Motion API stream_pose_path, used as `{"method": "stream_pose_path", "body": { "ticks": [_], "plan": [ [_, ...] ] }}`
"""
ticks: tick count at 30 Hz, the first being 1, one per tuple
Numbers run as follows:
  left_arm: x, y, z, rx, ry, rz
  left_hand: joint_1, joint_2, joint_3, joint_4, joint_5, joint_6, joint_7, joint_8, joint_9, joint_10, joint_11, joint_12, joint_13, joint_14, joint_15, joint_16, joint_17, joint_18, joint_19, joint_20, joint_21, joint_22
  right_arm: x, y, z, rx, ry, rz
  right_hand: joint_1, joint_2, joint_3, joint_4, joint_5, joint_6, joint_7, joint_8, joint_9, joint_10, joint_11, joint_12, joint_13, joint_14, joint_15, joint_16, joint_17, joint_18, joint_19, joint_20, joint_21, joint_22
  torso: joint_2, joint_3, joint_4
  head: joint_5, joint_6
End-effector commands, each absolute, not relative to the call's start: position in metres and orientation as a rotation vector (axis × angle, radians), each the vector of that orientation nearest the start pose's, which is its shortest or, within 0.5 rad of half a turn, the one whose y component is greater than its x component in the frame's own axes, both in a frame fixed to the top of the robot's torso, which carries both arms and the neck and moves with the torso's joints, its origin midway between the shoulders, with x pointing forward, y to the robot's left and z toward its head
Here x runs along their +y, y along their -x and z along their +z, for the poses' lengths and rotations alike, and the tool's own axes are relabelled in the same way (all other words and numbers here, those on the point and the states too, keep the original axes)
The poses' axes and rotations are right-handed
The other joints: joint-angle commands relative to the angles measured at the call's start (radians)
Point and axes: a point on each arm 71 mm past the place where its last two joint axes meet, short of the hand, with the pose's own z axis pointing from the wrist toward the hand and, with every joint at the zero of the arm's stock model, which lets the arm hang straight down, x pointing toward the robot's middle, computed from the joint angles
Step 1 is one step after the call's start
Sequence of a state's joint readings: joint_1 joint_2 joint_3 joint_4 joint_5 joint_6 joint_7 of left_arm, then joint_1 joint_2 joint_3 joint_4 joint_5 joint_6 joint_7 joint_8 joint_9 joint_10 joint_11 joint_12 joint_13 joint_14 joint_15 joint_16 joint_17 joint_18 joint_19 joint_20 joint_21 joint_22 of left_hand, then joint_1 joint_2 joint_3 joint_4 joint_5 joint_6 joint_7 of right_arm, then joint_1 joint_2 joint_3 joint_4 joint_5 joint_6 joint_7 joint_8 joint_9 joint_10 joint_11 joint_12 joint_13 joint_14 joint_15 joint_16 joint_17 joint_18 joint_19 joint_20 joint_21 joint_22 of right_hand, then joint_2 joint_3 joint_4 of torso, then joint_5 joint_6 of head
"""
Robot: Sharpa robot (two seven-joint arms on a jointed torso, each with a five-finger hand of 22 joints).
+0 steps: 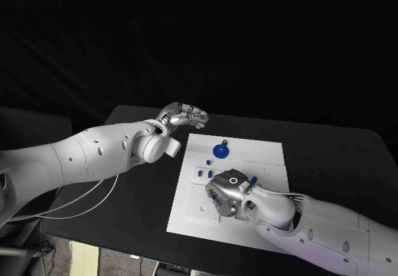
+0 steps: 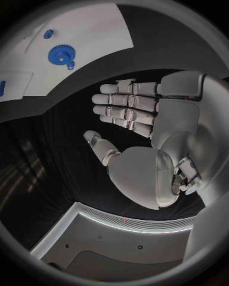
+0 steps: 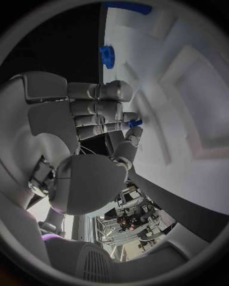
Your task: Assemble the parts on the task board
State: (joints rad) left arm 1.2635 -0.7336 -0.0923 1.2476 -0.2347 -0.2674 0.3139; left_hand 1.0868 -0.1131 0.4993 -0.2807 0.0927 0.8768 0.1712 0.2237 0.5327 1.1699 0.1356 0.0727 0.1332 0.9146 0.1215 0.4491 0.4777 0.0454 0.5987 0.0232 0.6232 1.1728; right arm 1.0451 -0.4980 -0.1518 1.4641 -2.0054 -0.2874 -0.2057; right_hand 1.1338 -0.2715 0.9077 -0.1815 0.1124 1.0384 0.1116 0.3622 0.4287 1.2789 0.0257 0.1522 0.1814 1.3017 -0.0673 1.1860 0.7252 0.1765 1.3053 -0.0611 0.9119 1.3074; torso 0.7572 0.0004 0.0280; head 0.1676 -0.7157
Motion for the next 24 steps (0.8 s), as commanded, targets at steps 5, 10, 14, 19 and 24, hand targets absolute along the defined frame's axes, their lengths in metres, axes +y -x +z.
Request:
{"method": "stream_pose_path", "body": {
  "ticks": [5,10,14,19,24],
  "plan": [
    [0.231,-0.541,-0.18,1.517,0.876,-1.332,-0.004,-0.002,-0.007,0.002,0.004,-0.007,0.002,0.006,-0.002,-0.008,0.002,-0.004,-0.002,0.0,0.007,-0.006,0.002,-0.004,-0.006,0.004,-0.008,0.002,-0.045,-0.41,-0.279,1.541,0.644,0.702,-0.061,-0.027,-0.146,-0.061,-0.053,-0.143,0.06,-0.07,-0.03,-0.121,0.075,-0.084,-0.044,-0.026,0.056,-0.017,-0.012,0.085,-0.037,0.006,-0.028,0.007,0.0,0.0005,-0.0001,-0.001,0.004],
    [0.233,-0.541,-0.18,1.517,0.879,-1.327,-0.005,-0.003,-0.007,0.003,0.003,-0.009,0.002,0.006,-0.002,-0.01,0.003,-0.004,-0.003,-0.001,0.007,-0.008,0.003,-0.005,-0.007,0.005,-0.009,0.002,-0.051,-0.411,-0.275,1.513,0.598,0.708,-0.091,-0.031,-0.201,-0.09,-0.058,-0.19,0.056,-0.087,-0.035,-0.169,0.091,-0.091,-0.06,-0.041,0.069,-0.036,-0.025,0.085,-0.055,0.013,-0.057,-0.007,-0.001,-0.0002,-0.0004,-0.004,0.007],
    [0.233,-0.541,-0.18,1.523,0.879,-1.331,-0.005,-0.002,-0.007,0.003,0.003,-0.01,0.003,0.006,-0.002,-0.01,0.003,-0.004,-0.003,-0.001,0.007,-0.008,0.003,-0.005,-0.007,0.005,-0.009,0.002,-0.057,-0.409,-0.271,1.506,0.565,0.731,-0.098,-0.031,-0.219,-0.097,-0.056,-0.201,0.052,-0.085,-0.032,-0.187,0.096,-0.087,-0.069,-0.04,0.074,-0.038,-0.029,0.085,-0.052,0.014,-0.066,-0.013,-0.001,-0.0001,-0.0001,-0.004,0.009],
    [0.234,-0.541,-0.18,1.521,0.88,-1.327,-0.005,-0.002,-0.007,0.003,0.004,-0.01,0.003,0.006,-0.002,-0.01,0.003,-0.004,-0.003,-0.001,0.007,-0.009,0.003,-0.004,-0.007,0.005,-0.009,0.003,-0.066,-0.41,-0.257,1.506,0.516,0.762,-0.092,-0.03,-0.21,-0.086,-0.047,-0.194,0.056,-0.074,-0.025,-0.177,0.093,-0.078,-0.071,-0.032,0.07,-0.035,-0.031,0.085,-0.04,0.013,-0.069,-0.017,-0.001,-0.0007,-0.0008,-0.007,0.014],
    [0.235,-0.541,-0.18,1.52,0.881,-1.325,-0.005,-0.001,-0.007,0.003,0.004,-0.01,0.003,0.006,-0.003,-0.01,0.003,-0.004,-0.003,-0.001,0.007,-0.009,0.004,-0.004,-0.007,0.005,-0.009,0.003,-0.085,-0.423,-0.236,1.551,0.461,0.752,-0.085,-0.03,-0.195,-0.071,-0.051,-0.189,0.061,-0.066,-0.02,-0.16,0.087,-0.07,-0.071,-0.026,0.064,-0.032,-0.033,0.085,-0.031,0.013,-0.07,-0.018,-0.001,-0.0007,0.0006,-0.018,0.026]
  ]
}}
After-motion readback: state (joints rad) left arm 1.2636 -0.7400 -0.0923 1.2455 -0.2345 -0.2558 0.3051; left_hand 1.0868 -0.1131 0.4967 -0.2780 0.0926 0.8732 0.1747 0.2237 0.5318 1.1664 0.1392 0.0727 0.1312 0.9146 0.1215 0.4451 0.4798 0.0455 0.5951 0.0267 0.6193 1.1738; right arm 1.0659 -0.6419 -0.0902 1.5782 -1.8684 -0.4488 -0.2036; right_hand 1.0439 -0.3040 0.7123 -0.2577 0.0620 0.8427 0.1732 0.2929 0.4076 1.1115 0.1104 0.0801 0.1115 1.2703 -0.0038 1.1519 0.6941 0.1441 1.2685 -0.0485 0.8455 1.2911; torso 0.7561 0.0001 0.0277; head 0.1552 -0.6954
